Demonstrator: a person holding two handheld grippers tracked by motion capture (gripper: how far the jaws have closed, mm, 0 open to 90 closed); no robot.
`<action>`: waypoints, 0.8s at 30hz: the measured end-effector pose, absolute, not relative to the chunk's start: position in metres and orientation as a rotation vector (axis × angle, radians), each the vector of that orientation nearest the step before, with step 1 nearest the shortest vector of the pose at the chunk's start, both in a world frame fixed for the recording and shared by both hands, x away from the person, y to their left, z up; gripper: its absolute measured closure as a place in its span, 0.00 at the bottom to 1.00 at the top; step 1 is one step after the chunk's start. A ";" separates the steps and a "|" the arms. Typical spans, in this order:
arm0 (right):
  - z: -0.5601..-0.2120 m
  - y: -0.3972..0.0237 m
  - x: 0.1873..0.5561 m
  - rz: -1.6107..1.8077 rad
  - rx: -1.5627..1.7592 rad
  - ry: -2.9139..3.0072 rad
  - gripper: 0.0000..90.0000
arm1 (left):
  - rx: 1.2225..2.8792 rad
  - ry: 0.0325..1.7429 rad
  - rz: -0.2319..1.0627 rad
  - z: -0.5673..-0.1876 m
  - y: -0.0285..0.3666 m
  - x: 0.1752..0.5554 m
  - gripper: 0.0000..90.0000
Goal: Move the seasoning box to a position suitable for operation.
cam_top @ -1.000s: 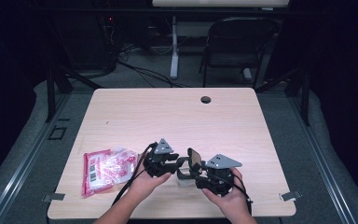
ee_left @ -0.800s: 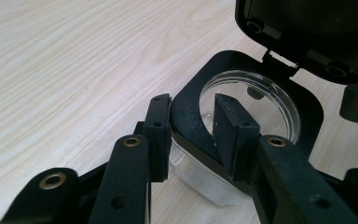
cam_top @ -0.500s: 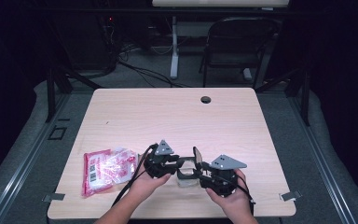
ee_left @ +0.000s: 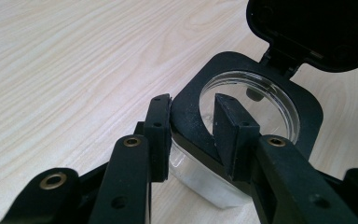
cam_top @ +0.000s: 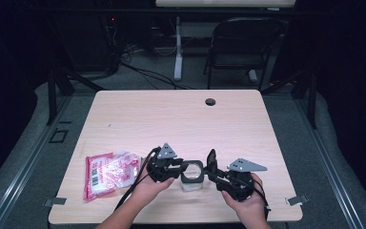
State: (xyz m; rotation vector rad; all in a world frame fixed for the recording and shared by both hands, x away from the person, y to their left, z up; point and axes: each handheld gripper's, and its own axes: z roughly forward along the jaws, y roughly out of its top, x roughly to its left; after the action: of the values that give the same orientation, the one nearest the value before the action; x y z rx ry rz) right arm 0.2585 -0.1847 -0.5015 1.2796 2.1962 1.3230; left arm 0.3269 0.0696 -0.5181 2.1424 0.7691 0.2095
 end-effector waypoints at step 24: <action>-0.497 -0.185 0.316 1.314 1.355 2.204 0.95 | 2.118 0.781 0.201 -0.520 0.072 0.323 0.65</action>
State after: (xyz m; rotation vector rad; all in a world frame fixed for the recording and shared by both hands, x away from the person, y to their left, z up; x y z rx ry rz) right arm 0.3159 -0.1847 -0.4970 1.3551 2.2043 1.3140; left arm 0.3225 0.0716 -0.5200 2.1176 0.7812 0.2013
